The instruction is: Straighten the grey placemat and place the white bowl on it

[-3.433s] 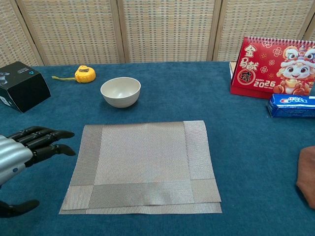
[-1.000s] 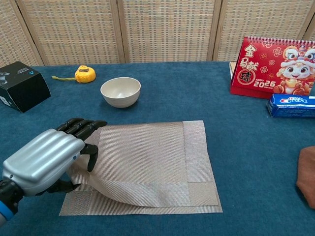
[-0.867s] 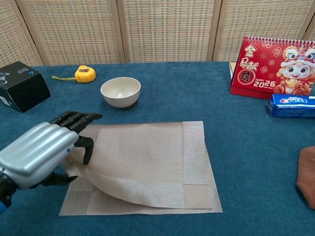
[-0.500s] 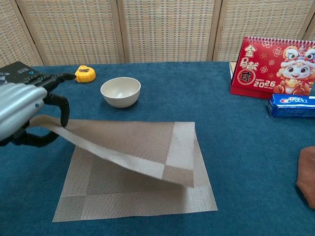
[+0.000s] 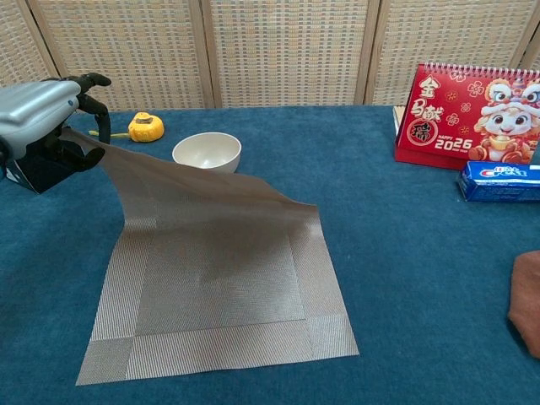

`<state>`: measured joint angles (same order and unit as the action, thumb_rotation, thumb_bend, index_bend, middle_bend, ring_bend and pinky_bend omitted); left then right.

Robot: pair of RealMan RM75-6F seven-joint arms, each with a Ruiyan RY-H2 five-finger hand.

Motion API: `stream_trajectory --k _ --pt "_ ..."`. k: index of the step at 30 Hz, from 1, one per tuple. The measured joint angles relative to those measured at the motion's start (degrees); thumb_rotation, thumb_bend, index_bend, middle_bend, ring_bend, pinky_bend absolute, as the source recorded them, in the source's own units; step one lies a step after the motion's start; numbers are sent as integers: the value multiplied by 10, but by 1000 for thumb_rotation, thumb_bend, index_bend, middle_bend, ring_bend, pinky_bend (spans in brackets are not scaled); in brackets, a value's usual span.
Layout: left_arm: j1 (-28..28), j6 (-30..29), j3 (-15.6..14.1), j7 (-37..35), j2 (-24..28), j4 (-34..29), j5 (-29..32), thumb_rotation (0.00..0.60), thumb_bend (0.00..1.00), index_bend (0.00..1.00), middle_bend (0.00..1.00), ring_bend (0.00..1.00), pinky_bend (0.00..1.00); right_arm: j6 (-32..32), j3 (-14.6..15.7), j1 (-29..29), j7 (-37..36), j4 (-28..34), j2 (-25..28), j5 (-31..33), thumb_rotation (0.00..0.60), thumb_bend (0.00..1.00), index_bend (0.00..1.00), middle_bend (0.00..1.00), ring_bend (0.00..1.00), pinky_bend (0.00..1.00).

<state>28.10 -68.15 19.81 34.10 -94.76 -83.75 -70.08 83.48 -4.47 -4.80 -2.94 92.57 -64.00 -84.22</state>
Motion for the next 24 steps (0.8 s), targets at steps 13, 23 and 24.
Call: stream_trajectory --k 13,23,24 --pt "96 49 77 57 -52 139 155 600 568 794 0 0 0 -24 -5 -8 5 -12 -7 25 600 18 70 0 0 0" --pt "130 66 93 101 -72 189 262 600 115 0 0 0 0 -30 -8 -10 2 -13 -6 31 600 18 70 0 0 0" --pt "128 66 93 94 -69 186 259 600 88 0 0 0 0 -30 -7 -10 2 -12 -6 30 600 18 70 0 0 0"
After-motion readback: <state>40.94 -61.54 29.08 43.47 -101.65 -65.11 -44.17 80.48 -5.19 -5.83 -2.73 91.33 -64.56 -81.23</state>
